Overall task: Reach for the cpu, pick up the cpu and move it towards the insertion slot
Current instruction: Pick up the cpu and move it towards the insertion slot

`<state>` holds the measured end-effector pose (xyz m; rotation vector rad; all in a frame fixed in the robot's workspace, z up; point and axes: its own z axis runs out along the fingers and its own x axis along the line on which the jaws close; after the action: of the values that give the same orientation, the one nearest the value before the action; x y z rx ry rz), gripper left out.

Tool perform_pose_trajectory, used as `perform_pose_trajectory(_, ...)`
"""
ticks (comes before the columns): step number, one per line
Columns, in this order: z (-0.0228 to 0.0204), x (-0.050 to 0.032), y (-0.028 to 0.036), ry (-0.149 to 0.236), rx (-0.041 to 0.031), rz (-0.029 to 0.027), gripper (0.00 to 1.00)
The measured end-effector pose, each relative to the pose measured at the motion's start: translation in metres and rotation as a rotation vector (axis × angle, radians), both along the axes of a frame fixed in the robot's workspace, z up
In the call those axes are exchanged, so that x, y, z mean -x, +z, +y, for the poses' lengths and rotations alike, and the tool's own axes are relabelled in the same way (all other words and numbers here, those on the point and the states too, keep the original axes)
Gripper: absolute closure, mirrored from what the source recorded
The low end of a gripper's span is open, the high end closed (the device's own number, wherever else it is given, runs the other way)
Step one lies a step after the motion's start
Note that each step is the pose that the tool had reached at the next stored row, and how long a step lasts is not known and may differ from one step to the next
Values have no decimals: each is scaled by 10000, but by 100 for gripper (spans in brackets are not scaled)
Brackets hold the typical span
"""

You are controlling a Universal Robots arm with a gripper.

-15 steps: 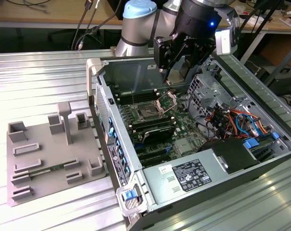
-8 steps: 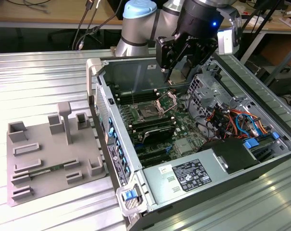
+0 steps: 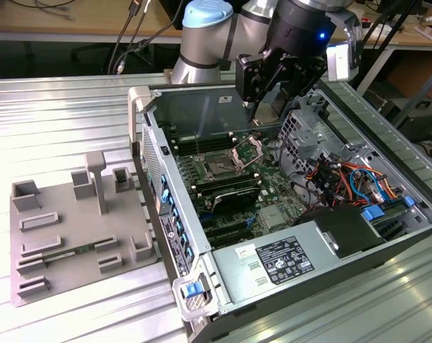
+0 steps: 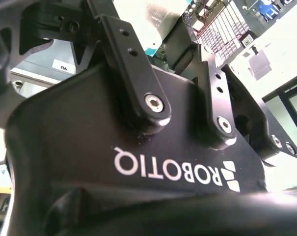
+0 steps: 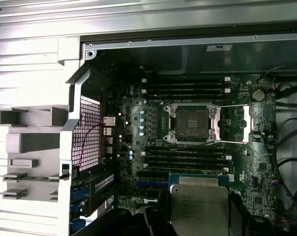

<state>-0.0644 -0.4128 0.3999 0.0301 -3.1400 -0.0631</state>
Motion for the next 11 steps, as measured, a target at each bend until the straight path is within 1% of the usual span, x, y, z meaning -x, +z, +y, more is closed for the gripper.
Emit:
perform_pose_trajectory(2,0,-32,0,0,0,0,45)
perform_pose_trajectory(9,0,-92,0,0,0,0,45)
perform_pose_trajectory(11,0,-126,0,-1,0,0,45)
